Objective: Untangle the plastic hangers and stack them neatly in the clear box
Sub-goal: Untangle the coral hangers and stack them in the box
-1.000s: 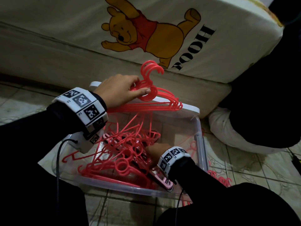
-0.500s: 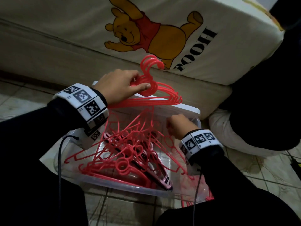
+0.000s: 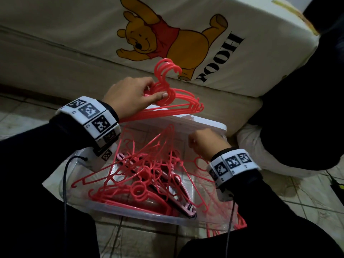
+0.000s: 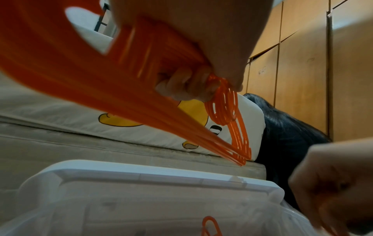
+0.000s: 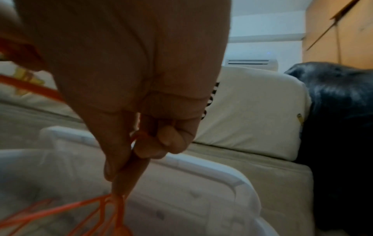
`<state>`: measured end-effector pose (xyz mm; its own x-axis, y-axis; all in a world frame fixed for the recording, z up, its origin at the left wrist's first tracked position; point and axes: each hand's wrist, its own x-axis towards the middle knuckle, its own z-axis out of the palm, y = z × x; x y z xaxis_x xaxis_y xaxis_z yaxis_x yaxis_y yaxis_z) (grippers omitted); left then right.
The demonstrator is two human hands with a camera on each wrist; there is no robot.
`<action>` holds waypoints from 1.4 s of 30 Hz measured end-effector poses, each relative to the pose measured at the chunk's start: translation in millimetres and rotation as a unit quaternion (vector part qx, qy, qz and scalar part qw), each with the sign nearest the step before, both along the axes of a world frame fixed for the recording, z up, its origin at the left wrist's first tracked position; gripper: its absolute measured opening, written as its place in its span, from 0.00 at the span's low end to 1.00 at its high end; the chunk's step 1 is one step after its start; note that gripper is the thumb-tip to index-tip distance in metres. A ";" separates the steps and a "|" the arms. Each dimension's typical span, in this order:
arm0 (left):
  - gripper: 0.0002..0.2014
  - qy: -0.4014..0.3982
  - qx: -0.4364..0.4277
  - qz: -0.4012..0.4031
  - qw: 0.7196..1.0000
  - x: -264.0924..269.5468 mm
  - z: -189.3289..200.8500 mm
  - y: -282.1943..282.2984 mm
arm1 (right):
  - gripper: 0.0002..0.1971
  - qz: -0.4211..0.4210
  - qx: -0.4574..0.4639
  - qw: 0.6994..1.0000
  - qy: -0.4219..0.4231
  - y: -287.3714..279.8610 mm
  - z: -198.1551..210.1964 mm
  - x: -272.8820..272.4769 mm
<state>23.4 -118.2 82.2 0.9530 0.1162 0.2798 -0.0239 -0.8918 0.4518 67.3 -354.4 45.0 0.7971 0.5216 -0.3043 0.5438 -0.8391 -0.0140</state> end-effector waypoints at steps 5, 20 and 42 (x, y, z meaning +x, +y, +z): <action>0.23 0.004 0.005 -0.003 1.000 -0.9 -2.0 -1.4 | 0.10 0.037 -0.050 0.997 0.049 13.8 -22.5 -16.9; 0.28 0.053 0.004 -0.076 0.996 -4.1 -4.2 -4.8 | 0.05 0.107 0.343 0.933 0.001 17.8 68.6 -10.3; 0.21 0.058 0.034 -0.116 0.991 -8.2 -12.1 -15.3 | 0.11 0.056 0.488 0.844 -0.217 29.3 63.5 -13.2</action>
